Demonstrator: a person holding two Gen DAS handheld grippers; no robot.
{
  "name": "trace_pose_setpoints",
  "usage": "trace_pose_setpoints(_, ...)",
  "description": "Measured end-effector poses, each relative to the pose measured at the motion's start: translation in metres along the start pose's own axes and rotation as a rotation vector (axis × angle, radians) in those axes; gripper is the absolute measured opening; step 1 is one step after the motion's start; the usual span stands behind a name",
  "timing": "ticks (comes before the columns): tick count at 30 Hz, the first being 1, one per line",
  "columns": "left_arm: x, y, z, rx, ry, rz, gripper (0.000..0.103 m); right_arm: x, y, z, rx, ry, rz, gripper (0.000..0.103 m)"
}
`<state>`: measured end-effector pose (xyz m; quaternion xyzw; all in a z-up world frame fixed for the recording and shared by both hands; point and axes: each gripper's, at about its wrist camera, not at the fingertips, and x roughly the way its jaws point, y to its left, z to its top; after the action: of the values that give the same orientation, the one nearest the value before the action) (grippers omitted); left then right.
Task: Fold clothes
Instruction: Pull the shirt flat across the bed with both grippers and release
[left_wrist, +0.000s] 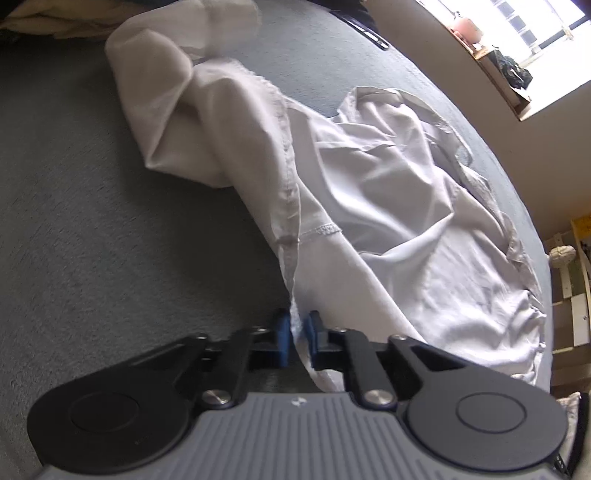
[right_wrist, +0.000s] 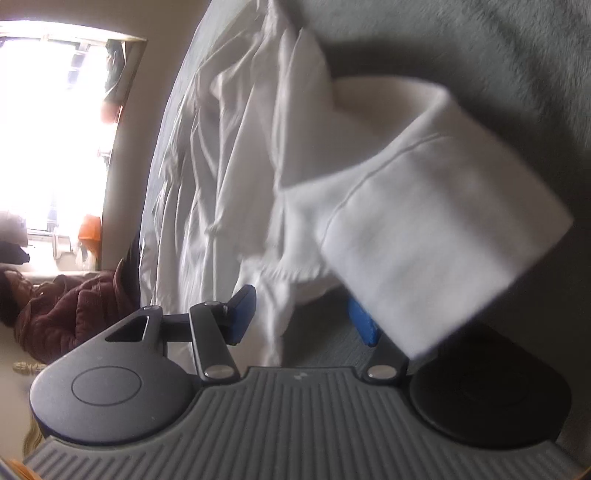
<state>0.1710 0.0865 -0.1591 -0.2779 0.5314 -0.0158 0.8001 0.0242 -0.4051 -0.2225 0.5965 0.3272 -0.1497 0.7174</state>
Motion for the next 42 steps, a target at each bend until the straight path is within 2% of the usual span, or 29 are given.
trace_pose_setpoints(5,-0.003,-0.006,-0.006,-0.017,-0.021,0.018,0.001,0.012,0.006,0.012,-0.056,-0.026,0.009,0.053)
trace_pose_setpoints(6,-0.005,-0.008,-0.009,-0.022,-0.018,0.018,0.001,0.017,0.010,0.014,-0.082,-0.025,0.002,0.048)
trace_pose_setpoints(7,-0.007,-0.010,-0.011,-0.029,-0.013,0.013,0.001,0.021,0.015,0.016,-0.107,-0.023,-0.006,0.032)
trace_pose_setpoints(9,-0.011,-0.015,-0.017,-0.043,-0.007,0.002,0.001,0.030,0.024,0.021,-0.170,-0.013,-0.036,0.008)
trace_pose_setpoints(10,-0.014,-0.018,-0.020,-0.046,-0.003,-0.007,0.001,0.029,0.031,0.023,-0.216,-0.017,-0.058,0.004)
trace_pose_setpoints(13,-0.029,-0.025,-0.033,-0.049,0.020,-0.057,0.001,0.015,0.058,0.034,-0.376,-0.071,-0.118,0.002)
trace_pose_setpoints(16,-0.043,-0.031,-0.046,-0.046,0.063,-0.124,0.001,-0.022,0.081,0.048,-0.539,-0.173,-0.191,0.002)
trace_pose_setpoints(21,-0.047,-0.044,-0.074,0.013,0.165,-0.167,0.001,-0.047,0.085,0.060,-0.705,-0.237,-0.370,0.002)
trace_pose_setpoints(23,-0.040,-0.051,-0.087,0.064,0.216,-0.149,0.001,-0.057,0.087,0.064,-0.770,-0.262,-0.442,0.002)
trace_pose_setpoints(25,-0.030,-0.055,-0.098,0.111,0.257,-0.124,0.001,-0.049,0.076,0.063,-0.789,-0.249,-0.511,0.004)
trace_pose_setpoints(27,-0.019,-0.056,-0.107,0.150,0.293,-0.097,0.001,-0.039,0.062,0.066,-0.774,-0.240,-0.569,0.005)
trace_pose_setpoints(29,-0.011,-0.056,-0.115,0.190,0.326,-0.086,0.001,-0.037,0.049,0.067,-0.738,-0.219,-0.602,0.011)
trace_pose_setpoints(31,-0.006,-0.058,-0.122,0.233,0.381,-0.092,0.003,-0.039,0.040,0.067,-0.694,-0.202,-0.624,0.031)
trace_pose_setpoints(32,-0.006,-0.058,-0.125,0.250,0.401,-0.096,0.005,-0.042,0.036,0.064,-0.674,-0.197,-0.627,0.037)
trace_pose_setpoints(33,-0.007,-0.058,-0.127,0.266,0.415,-0.094,0.014,-0.048,0.032,0.061,-0.664,-0.192,-0.627,0.050)
trace_pose_setpoints(34,-0.010,-0.058,-0.129,0.281,0.422,-0.091,0.025,-0.055,0.029,0.058,-0.655,-0.188,-0.627,0.059)
trace_pose_setpoints(36,-0.018,-0.054,-0.130,0.296,0.425,-0.097,0.032,-0.069,0.023,0.052,-0.634,-0.176,-0.624,0.063)
trace_pose_setpoints(38,-0.030,-0.050,-0.125,0.304,0.417,-0.104,0.034,-0.082,0.019,0.044,-0.597,-0.167,-0.593,0.063)
trace_pose_setpoints(40,-0.046,-0.045,-0.116,0.308,0.385,-0.114,0.039,-0.096,0.013,0.036,-0.544,-0.152,-0.513,0.064)
trace_pose_setpoints(42,-0.064,-0.037,-0.099,0.300,0.311,-0.113,0.044,-0.104,0.007,0.029,-0.495,-0.118,-0.425,0.064)
